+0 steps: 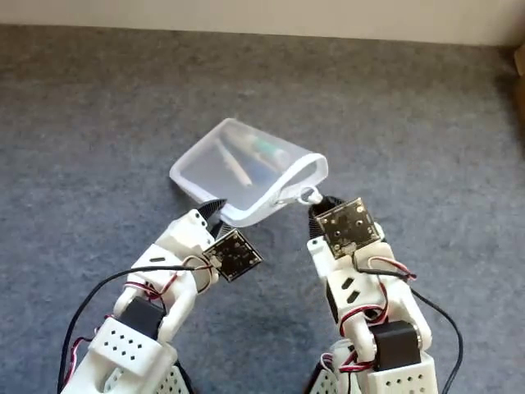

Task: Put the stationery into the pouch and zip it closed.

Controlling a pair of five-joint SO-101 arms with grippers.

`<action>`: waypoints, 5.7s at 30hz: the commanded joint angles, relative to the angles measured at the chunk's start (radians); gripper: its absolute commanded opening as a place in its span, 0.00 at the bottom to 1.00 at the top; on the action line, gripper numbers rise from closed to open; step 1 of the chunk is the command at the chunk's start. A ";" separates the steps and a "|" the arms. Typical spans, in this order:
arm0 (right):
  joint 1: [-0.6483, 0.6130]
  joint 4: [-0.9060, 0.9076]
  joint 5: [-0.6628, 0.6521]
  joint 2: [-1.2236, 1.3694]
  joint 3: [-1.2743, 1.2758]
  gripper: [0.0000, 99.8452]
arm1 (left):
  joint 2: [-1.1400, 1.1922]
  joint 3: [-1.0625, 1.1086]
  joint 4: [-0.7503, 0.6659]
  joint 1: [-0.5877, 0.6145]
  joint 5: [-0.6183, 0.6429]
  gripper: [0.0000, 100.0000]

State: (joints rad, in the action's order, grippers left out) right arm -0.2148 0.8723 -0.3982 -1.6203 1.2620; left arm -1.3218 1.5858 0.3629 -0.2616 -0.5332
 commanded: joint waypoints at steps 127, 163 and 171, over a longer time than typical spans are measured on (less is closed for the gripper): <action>0.127 -0.139 0.112 -0.216 0.084 0.01 | -0.002 0.119 -0.193 0.354 0.021 0.01; 0.087 -0.021 0.115 -0.217 0.515 0.01 | -0.360 0.117 0.086 0.441 0.264 0.01; 0.157 0.053 0.117 -0.214 0.516 0.01 | -0.360 0.117 0.110 0.418 0.219 0.01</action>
State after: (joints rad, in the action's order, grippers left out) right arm -0.0752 0.8631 -0.2923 -1.8259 1.6686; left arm -1.6640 1.6794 0.4534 0.1757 -0.2969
